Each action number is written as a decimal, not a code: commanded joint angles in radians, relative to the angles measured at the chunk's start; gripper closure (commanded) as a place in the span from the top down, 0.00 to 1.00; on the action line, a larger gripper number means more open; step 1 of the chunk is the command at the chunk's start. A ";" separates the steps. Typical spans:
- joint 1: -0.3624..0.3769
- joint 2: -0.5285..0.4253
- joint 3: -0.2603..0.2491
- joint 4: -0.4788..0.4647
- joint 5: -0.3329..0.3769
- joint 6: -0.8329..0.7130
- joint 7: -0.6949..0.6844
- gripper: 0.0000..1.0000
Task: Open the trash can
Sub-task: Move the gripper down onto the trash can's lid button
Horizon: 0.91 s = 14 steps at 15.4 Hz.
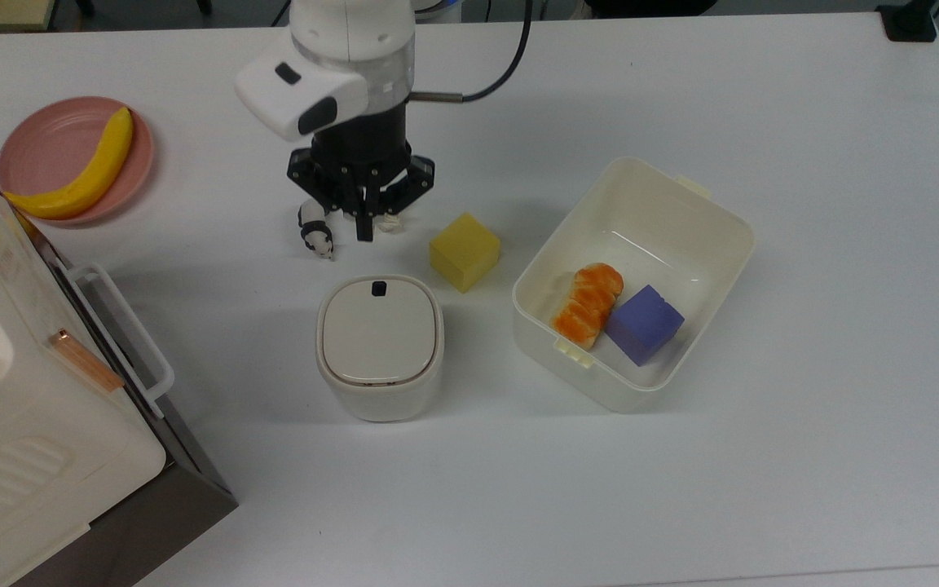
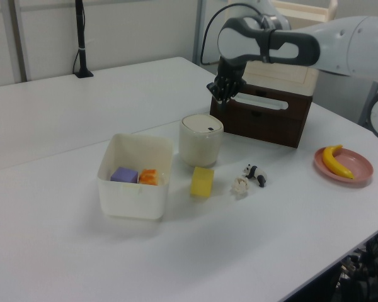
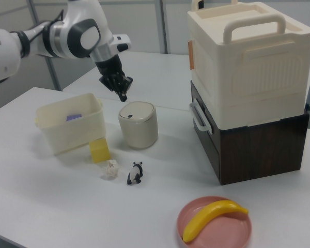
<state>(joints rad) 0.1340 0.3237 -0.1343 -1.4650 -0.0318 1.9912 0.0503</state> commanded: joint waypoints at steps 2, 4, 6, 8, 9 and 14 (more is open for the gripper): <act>0.006 0.073 -0.001 -0.005 0.006 0.101 0.025 0.01; 0.009 0.118 -0.001 -0.005 -0.002 0.141 0.055 0.01; 0.010 0.136 0.001 -0.005 -0.026 0.153 0.062 0.01; 0.010 0.137 0.001 -0.009 -0.036 0.152 0.057 0.01; 0.010 0.137 0.001 -0.011 -0.036 0.152 0.054 0.01; 0.003 0.029 0.004 -0.009 -0.016 -0.003 0.002 0.00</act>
<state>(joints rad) 0.1360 0.4536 -0.1312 -1.4535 -0.0494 2.1202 0.0864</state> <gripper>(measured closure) 0.991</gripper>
